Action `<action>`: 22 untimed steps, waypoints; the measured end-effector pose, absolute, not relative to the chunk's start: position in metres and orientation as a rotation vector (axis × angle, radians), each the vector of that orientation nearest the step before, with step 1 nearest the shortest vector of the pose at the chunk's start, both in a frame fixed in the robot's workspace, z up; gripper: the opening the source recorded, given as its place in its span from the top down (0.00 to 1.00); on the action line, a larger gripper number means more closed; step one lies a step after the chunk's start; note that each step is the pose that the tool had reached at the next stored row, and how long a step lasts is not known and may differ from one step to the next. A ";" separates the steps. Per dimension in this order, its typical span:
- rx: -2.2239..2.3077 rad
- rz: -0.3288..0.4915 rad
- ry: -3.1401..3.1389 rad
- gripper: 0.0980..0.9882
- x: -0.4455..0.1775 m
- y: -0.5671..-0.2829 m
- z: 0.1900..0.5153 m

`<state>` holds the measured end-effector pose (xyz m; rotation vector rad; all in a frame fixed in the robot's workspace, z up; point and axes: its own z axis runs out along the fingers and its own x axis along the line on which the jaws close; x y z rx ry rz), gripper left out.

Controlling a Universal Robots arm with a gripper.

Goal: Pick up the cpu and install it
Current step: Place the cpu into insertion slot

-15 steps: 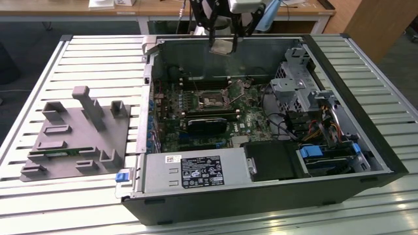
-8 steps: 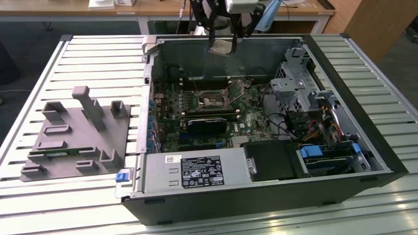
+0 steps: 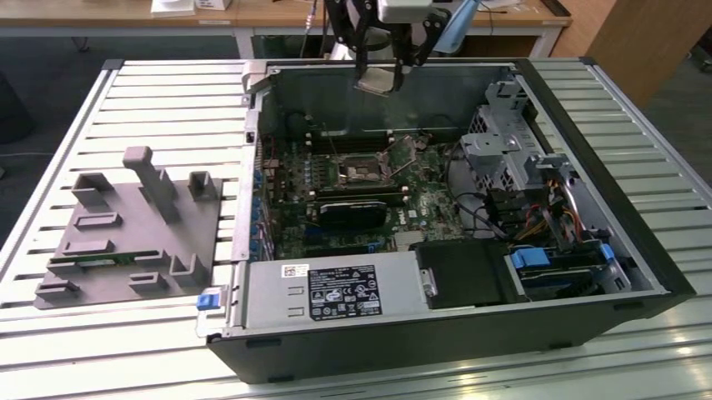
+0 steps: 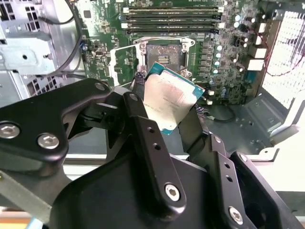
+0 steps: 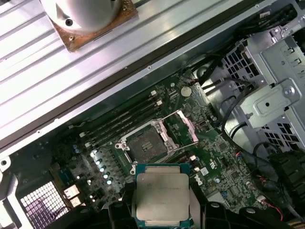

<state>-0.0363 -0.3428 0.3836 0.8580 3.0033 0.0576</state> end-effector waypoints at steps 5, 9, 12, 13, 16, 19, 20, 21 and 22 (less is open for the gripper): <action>0.930 0.057 2.981 0.51 -0.037 -0.343 0.383; 0.971 0.056 2.967 0.51 -0.037 -0.343 0.383; 0.999 0.056 2.958 0.51 -0.037 -0.343 0.383; 1.008 0.056 2.954 0.51 -0.037 -0.343 0.383; 1.033 0.056 2.945 0.51 -0.038 -0.343 0.383; 1.062 0.055 2.935 0.51 -0.039 -0.343 0.383; 1.072 0.055 2.931 0.51 -0.039 -0.343 0.383; 1.082 0.055 2.927 0.51 -0.039 -0.343 0.382; 1.091 0.055 2.924 0.51 -0.039 -0.343 0.382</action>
